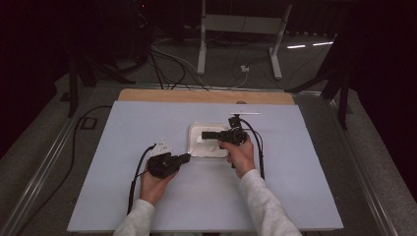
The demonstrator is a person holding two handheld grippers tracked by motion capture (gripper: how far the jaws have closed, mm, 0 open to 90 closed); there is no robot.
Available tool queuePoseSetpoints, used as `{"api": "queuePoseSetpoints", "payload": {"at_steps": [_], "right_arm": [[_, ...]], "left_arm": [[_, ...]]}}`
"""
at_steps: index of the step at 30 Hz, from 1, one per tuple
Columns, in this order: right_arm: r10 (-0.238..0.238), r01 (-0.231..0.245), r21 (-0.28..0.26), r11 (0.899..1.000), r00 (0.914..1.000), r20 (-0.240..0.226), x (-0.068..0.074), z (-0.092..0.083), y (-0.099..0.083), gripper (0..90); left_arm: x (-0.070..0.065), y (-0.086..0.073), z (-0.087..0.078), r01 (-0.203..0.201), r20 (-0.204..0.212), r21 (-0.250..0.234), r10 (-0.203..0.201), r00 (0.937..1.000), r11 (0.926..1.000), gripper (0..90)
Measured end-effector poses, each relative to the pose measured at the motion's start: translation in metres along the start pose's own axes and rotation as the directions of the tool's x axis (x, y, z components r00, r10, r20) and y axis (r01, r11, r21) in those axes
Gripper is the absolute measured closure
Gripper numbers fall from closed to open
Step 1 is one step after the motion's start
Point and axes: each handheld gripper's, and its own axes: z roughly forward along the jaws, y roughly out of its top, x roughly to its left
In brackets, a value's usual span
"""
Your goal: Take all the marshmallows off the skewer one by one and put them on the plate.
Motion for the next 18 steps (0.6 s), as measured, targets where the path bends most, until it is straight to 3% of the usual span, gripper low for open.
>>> {"api": "queuePoseSetpoints", "payload": {"at_steps": [7,10,18], "right_arm": [[0.005,-0.004,-0.028,1.000,0.9999,0.015,-0.0012,-0.0028,0.0003,80.9],[0.018,-0.018,-0.037,0.999,0.9998,0.007,-0.0015,-0.0034,0.0003,81.1],[0.027,-0.027,-0.069,0.997,0.9996,0.006,-0.0007,-0.0052,0.0008,82.7]], "left_arm": [[-0.0023,0.0013,-0.0001,-0.024,-0.008,0.023,0.024,0.9997,0.9995,90.0],[-0.0033,0.0025,-0.0032,-0.049,-0.031,0.029,0.049,0.9983,0.9984,90.0],[-0.0024,0.0025,-0.0053,-0.062,-0.042,0.033,0.064,0.9971,0.9975,90.0]]}}
